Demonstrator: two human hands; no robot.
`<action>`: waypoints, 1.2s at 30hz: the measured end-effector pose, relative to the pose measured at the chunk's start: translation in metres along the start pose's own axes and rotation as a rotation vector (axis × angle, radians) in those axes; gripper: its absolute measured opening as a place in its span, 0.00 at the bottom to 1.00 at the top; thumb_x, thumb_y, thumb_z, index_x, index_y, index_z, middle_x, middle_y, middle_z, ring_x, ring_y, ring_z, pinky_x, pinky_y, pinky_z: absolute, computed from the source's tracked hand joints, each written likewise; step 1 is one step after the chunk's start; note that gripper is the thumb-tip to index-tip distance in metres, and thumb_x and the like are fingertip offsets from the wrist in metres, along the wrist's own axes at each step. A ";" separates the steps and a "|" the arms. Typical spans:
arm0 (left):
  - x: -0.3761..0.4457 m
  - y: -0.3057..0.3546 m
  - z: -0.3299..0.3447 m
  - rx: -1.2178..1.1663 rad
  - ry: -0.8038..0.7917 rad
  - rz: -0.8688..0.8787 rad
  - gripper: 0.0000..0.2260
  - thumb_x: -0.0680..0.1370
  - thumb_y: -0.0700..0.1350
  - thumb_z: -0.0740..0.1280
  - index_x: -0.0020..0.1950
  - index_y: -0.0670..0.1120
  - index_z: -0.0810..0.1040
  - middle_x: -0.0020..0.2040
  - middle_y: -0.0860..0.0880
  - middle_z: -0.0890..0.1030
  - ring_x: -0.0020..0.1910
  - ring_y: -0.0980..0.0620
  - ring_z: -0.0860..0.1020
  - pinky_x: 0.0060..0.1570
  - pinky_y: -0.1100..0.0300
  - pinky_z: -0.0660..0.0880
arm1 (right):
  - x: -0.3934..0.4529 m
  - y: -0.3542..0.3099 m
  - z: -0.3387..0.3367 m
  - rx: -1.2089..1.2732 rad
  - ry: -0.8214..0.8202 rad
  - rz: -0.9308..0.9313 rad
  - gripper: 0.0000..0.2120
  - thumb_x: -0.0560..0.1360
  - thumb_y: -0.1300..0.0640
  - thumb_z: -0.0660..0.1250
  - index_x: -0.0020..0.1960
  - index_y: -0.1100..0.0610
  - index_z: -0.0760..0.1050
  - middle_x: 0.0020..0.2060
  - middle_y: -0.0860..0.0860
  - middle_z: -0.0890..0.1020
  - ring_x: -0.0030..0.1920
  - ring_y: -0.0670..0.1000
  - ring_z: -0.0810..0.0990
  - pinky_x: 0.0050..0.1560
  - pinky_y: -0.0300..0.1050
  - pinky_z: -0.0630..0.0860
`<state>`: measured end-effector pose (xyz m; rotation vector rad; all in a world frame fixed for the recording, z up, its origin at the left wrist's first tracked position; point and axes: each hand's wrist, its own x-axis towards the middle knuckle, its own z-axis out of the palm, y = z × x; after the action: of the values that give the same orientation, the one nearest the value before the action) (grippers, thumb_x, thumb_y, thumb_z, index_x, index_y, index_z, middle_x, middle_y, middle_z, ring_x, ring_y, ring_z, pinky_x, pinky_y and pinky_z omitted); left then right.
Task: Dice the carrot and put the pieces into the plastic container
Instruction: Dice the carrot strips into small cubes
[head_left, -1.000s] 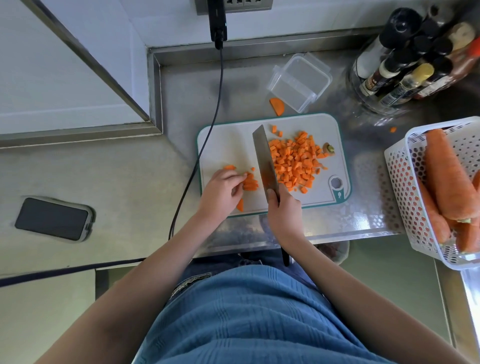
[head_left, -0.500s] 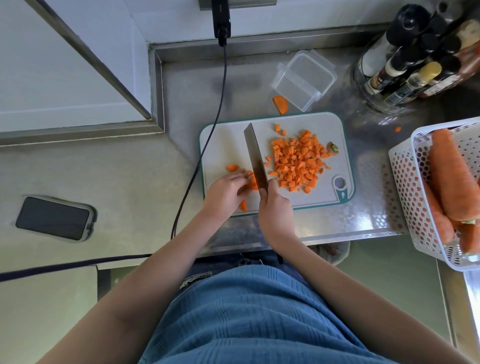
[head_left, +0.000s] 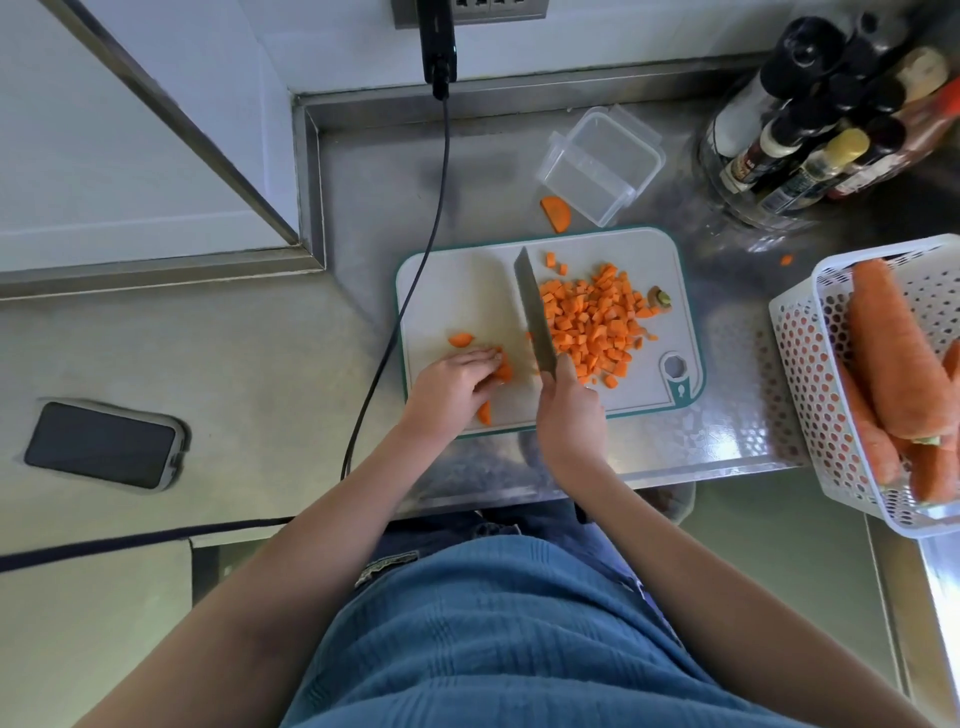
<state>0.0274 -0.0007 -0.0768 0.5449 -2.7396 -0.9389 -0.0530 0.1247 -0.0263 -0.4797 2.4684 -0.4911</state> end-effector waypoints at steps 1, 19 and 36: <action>-0.001 0.000 -0.001 -0.004 0.013 -0.006 0.14 0.68 0.41 0.73 0.52 0.39 0.83 0.51 0.43 0.83 0.52 0.47 0.82 0.51 0.52 0.79 | -0.002 0.003 -0.003 0.039 0.005 -0.002 0.06 0.83 0.57 0.51 0.57 0.57 0.64 0.35 0.56 0.76 0.36 0.60 0.76 0.33 0.48 0.69; -0.033 -0.010 -0.006 -0.013 0.078 -0.077 0.08 0.69 0.39 0.74 0.48 0.42 0.84 0.48 0.45 0.84 0.50 0.49 0.82 0.48 0.54 0.80 | -0.016 -0.019 0.011 0.155 -0.061 -0.038 0.05 0.83 0.54 0.51 0.53 0.56 0.62 0.37 0.57 0.77 0.37 0.60 0.77 0.33 0.48 0.71; -0.022 -0.008 -0.003 0.157 -0.052 0.137 0.16 0.77 0.46 0.58 0.56 0.41 0.82 0.56 0.46 0.82 0.61 0.50 0.77 0.53 0.54 0.78 | -0.003 0.000 0.008 0.109 0.037 -0.006 0.06 0.83 0.56 0.52 0.51 0.57 0.65 0.35 0.55 0.76 0.36 0.59 0.75 0.33 0.48 0.70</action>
<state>0.0505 0.0010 -0.0807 0.3567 -2.8711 -0.7205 -0.0460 0.1245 -0.0309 -0.4376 2.4605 -0.6387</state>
